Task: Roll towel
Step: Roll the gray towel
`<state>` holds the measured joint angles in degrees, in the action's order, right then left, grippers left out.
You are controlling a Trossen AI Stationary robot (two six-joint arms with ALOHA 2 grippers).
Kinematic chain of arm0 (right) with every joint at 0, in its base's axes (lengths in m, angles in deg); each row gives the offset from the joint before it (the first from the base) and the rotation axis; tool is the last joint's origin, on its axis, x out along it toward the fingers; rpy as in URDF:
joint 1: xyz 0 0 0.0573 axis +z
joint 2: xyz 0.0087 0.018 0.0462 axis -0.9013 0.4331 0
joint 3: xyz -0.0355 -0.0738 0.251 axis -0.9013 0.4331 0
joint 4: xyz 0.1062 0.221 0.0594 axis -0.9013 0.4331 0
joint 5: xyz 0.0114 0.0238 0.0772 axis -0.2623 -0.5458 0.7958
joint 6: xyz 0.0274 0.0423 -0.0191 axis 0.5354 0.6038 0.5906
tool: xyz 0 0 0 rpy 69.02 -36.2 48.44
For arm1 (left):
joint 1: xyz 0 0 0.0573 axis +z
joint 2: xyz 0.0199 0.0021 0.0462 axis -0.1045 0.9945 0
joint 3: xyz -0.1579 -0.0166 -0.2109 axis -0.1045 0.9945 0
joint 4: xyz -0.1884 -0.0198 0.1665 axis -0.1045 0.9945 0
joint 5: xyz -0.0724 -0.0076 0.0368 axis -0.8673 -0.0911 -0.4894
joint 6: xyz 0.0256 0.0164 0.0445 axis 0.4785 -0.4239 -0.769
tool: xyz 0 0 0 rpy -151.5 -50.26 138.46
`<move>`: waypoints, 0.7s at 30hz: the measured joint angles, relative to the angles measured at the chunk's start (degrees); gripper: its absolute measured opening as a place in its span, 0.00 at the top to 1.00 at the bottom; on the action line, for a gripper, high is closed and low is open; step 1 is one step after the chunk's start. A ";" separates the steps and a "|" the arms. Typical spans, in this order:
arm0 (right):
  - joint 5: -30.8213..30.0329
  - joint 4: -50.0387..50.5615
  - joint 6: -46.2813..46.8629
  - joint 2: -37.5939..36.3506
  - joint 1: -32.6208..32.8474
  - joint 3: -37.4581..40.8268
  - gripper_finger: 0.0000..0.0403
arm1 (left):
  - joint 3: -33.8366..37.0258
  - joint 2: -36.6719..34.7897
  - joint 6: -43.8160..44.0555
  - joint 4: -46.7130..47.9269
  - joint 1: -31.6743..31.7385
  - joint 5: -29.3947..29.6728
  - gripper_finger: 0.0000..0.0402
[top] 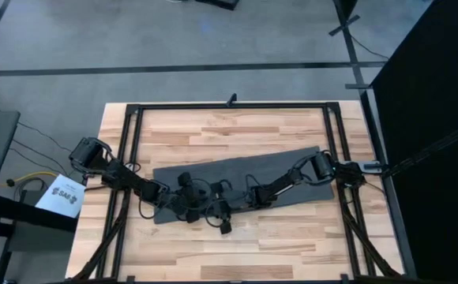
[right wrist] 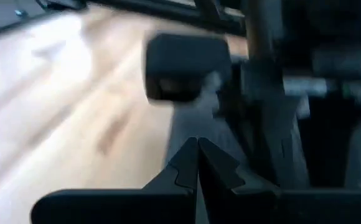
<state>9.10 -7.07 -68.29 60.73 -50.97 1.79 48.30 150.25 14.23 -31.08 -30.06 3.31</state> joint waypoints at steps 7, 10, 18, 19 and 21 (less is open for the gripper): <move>1.27 4.40 2.52 1.15 0.76 -0.99 1.00 | 0.00 0.00 -0.44 0.06 0.05 -0.04 0.72; 1.15 7.78 0.95 -2.16 1.21 -0.53 1.00 | 0.02 -0.24 -0.47 0.13 0.07 -0.19 0.72; -3.89 13.98 0.04 -11.65 0.58 8.24 1.00 | 0.09 -1.42 -1.43 0.83 -0.28 -0.39 0.72; -4.24 13.42 1.42 -10.67 0.42 9.21 1.00 | 0.07 -1.40 -1.47 0.90 -0.28 -0.35 0.72; -4.14 10.64 4.37 -8.28 0.52 9.76 1.00 | 0.07 -1.42 -1.51 0.81 -0.28 -0.37 0.72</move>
<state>4.96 3.57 -63.93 52.45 -50.45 11.55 48.36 148.83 12.72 -30.27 -30.34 2.94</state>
